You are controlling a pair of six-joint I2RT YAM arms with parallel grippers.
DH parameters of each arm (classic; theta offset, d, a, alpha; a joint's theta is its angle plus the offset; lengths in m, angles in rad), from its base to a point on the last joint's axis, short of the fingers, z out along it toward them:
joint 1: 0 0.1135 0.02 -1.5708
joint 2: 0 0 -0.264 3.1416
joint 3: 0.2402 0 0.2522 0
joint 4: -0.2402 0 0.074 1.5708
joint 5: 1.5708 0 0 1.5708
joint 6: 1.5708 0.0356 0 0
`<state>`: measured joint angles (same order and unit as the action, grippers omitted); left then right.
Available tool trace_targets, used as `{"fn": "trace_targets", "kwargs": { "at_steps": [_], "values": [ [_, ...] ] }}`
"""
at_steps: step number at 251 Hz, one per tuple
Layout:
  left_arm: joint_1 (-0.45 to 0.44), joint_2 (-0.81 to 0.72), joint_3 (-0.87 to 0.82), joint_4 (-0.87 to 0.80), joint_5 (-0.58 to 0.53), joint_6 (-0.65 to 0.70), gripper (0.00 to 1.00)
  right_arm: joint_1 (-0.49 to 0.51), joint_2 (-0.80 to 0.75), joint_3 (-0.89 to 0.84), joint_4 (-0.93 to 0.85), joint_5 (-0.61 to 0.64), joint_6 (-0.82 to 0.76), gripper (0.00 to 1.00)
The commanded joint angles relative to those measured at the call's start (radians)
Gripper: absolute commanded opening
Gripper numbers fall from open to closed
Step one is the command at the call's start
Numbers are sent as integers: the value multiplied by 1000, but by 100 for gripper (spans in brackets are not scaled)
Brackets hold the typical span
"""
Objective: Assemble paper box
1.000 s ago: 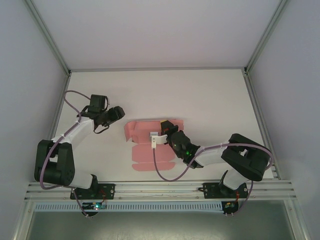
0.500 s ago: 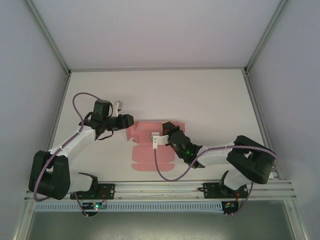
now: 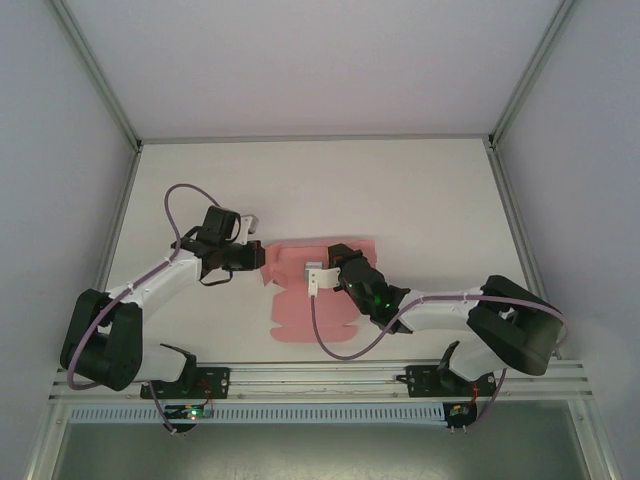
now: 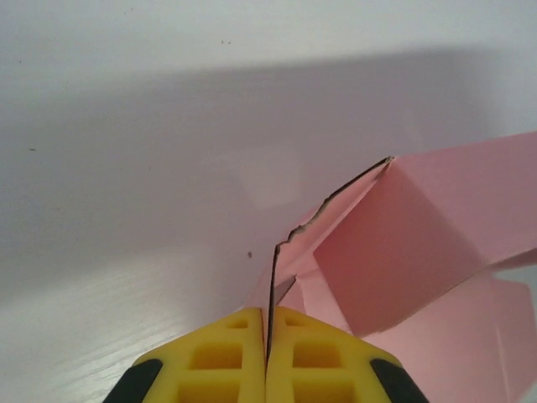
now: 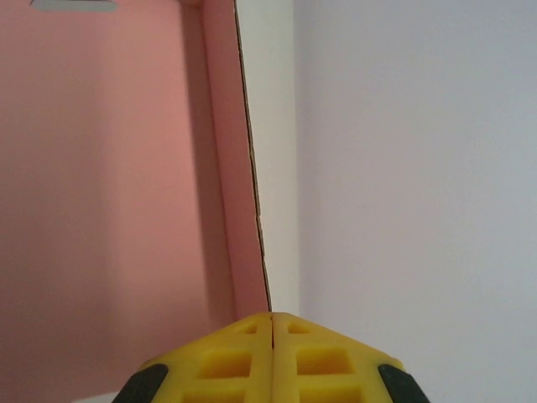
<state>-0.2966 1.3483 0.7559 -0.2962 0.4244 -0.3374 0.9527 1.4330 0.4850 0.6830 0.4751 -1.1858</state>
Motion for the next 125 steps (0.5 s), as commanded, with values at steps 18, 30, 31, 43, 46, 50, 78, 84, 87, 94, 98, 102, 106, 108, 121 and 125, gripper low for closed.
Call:
{"fn": "trace_targets", "kwargs": {
  "at_steps": [18,30,31,43,46,50,78,84,87,94,98,102,106,108,121,125],
  "values": [
    [-71,-105,28,46,-80,171,0,-56,-85,71,-296,-118,155,7],
    [-92,-133,22,54,-77,202,0,-73,-100,82,-320,-136,175,8],
    [-93,-135,23,56,-76,205,0,-74,-102,83,-321,-137,176,8],
    [-112,-161,12,71,-61,238,0,-87,-111,89,-346,-155,167,9],
    [-116,-166,9,74,-56,247,0,-89,-112,90,-349,-157,163,9],
    [-120,-172,7,76,-48,259,0,-91,-114,90,-347,-155,159,10],
    [-140,-194,12,55,-27,305,0,-107,-107,110,-374,-157,136,11],
    [-141,-194,14,46,-29,310,0,-109,-103,113,-374,-161,139,11],
    [-143,-196,15,45,-30,312,0,-111,-102,115,-375,-163,140,11],
    [-142,-194,16,41,-25,316,0,-112,-100,117,-376,-168,138,11],
    [-142,-193,16,38,-22,321,0,-113,-100,118,-374,-171,136,12],
    [-144,-192,16,36,-18,326,0,-115,-99,119,-371,-172,135,13],
    [-145,-192,16,34,-17,330,0,-114,-98,118,-368,-174,135,13],
    [-145,-192,16,34,-16,332,0,-114,-98,120,-367,-174,134,13],
    [-149,-191,18,27,-19,335,0,-117,-98,121,-369,-177,126,15],
    [-149,-189,17,25,-19,337,0,-119,-98,122,-367,-178,124,16]
  ]
}}
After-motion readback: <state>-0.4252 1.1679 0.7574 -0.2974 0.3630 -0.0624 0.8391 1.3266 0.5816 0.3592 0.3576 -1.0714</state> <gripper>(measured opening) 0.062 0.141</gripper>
